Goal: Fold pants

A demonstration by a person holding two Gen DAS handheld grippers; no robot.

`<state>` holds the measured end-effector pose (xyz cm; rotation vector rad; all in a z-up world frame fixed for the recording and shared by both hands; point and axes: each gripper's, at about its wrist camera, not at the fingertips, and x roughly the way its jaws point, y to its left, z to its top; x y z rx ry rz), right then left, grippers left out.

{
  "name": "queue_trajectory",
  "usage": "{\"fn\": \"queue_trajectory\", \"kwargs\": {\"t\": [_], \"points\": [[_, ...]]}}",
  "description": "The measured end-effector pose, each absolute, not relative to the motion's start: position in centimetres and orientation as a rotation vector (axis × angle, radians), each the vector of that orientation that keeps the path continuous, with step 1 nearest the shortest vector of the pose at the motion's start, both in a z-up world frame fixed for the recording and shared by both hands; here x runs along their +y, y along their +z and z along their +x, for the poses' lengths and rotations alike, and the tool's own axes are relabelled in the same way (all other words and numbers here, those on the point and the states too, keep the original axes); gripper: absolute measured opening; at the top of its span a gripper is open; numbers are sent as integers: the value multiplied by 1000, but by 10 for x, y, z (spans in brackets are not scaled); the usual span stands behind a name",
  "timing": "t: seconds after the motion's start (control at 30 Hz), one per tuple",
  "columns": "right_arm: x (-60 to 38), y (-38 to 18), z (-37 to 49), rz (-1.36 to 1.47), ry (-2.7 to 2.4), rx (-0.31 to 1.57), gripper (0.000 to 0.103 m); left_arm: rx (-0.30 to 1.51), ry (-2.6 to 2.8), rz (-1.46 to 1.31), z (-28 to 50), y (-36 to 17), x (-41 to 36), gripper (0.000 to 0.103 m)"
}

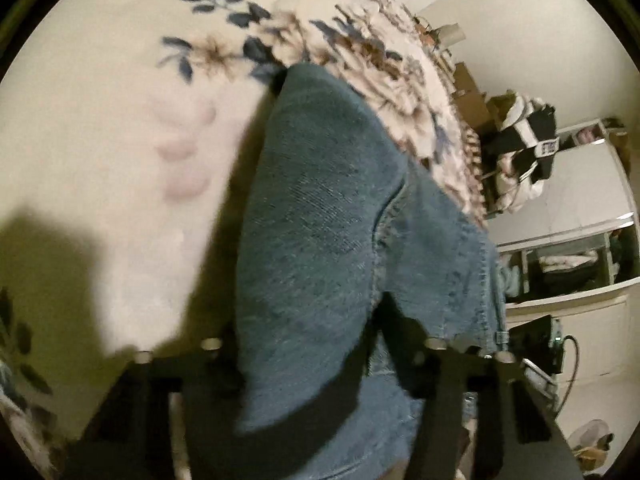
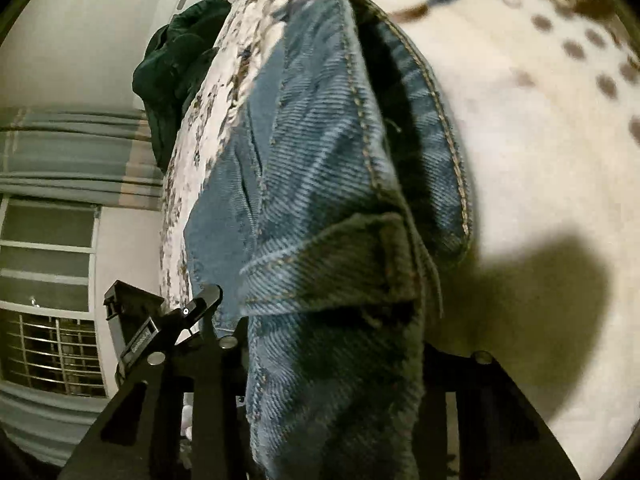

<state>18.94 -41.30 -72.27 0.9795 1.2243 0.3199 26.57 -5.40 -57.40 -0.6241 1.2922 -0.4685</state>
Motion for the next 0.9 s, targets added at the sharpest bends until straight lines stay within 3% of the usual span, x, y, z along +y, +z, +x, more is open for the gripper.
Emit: {"fn": "queue_trajectory", "kwargs": {"t": [0.17, 0.5, 0.7, 0.9], "points": [[-416, -691, 185, 960, 332, 1211, 37, 1244, -501, -613, 263, -535, -57, 28], [-409, -593, 213, 903, 404, 1145, 37, 1126, -509, -656, 294, -451, -45, 26], [-384, -557, 280, 896, 411, 1062, 37, 1036, -537, -672, 363, -421, -9, 26], [-321, -582, 394, 923, 394, 1024, 37, 1022, -511, -647, 475, -446, 44, 26]]}}
